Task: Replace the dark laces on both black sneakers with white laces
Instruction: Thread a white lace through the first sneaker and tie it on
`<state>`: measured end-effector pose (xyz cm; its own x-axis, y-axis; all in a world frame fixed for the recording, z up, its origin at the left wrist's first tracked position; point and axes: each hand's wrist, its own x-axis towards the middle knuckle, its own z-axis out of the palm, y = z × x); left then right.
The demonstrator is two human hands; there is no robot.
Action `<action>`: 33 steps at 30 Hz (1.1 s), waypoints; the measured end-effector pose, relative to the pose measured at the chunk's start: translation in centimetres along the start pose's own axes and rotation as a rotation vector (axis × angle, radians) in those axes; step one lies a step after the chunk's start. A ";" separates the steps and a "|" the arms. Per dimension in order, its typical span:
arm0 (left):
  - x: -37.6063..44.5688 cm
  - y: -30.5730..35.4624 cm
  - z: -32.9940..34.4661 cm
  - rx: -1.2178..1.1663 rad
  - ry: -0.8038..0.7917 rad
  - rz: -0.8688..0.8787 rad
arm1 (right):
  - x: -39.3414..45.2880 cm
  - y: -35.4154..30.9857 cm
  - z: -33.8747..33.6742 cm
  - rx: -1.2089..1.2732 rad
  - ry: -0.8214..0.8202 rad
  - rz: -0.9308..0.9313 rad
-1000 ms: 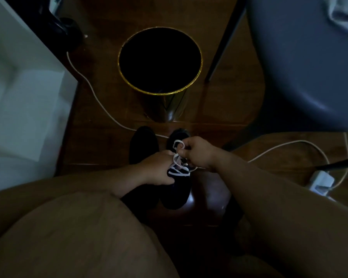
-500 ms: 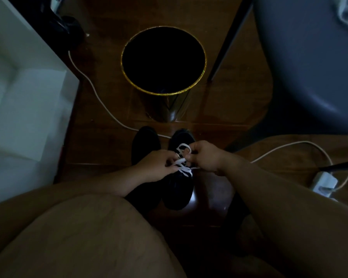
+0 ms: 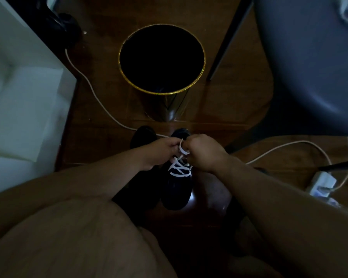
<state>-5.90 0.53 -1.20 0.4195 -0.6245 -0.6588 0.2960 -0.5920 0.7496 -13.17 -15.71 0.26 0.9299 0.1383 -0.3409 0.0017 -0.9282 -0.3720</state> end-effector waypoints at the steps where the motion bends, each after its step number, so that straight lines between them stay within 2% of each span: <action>1: 0.0 0.1 0.0 -0.013 -0.007 -0.003 | 0.0 0.0 0.3 -0.006 0.035 -0.012; 5: 0.3 -0.2 -0.8 -0.013 -0.043 -0.061 | -0.1 -0.5 1.2 0.036 0.238 -0.044; 7: 0.2 -0.4 -1.1 -0.066 -0.077 -0.097 | -0.4 -0.7 1.5 0.050 0.281 -0.057; 8: 0.2 -0.5 -1.2 -0.070 -0.059 -0.097 | -0.6 -0.7 1.6 0.070 0.316 -0.061; 10: 0.1 -0.9 -1.2 -0.048 0.089 -0.044 | -0.9 -0.7 1.8 0.180 0.337 -0.017; 12: 0.2 -1.7 -1.3 -0.165 0.245 -0.011 | -1.1 -0.6 1.8 0.384 0.262 0.145; 13: 0.1 -2.1 -1.3 -0.312 0.294 -0.030 | -1.4 -0.7 2.0 0.553 0.211 0.258; 16: -0.4 -3.3 -0.9 -0.851 0.413 -0.221 | -2.9 -0.9 3.1 1.268 0.155 0.567; 18: -0.8 -3.6 -0.6 -0.936 0.420 -0.287 | -4.0 -0.8 4.1 1.648 0.117 0.683; 20: -0.9 -3.6 -0.6 -0.950 0.444 -0.280 | -4.9 -0.1 5.1 1.821 0.095 0.804; 23: -0.9 -3.8 -1.8 -1.043 0.571 -0.343 | -6.2 0.9 7.1 1.759 0.134 1.043; 26: -1.0 -5.1 -3.1 -1.041 0.677 -0.395 | -7.8 1.5 8.5 1.662 0.255 1.278; 30: -0.8 -5.4 -2.4 -1.009 0.667 -0.340 | -7.7 1.4 8.5 1.805 0.330 1.271; 32: -0.9 -4.3 -1.5 -0.792 0.550 -0.273 | -7.2 0.9 8.0 1.912 0.287 1.239; 33: -0.8 -3.7 -1.1 -0.584 0.463 -0.220 | -6.9 0.8 7.9 1.990 0.275 1.232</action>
<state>-6.44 3.79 -3.36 0.5766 -0.1714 -0.7989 0.7643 -0.2326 0.6015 -22.49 -14.72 -4.51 0.2279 -0.1972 -0.9535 -0.4462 0.8492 -0.2823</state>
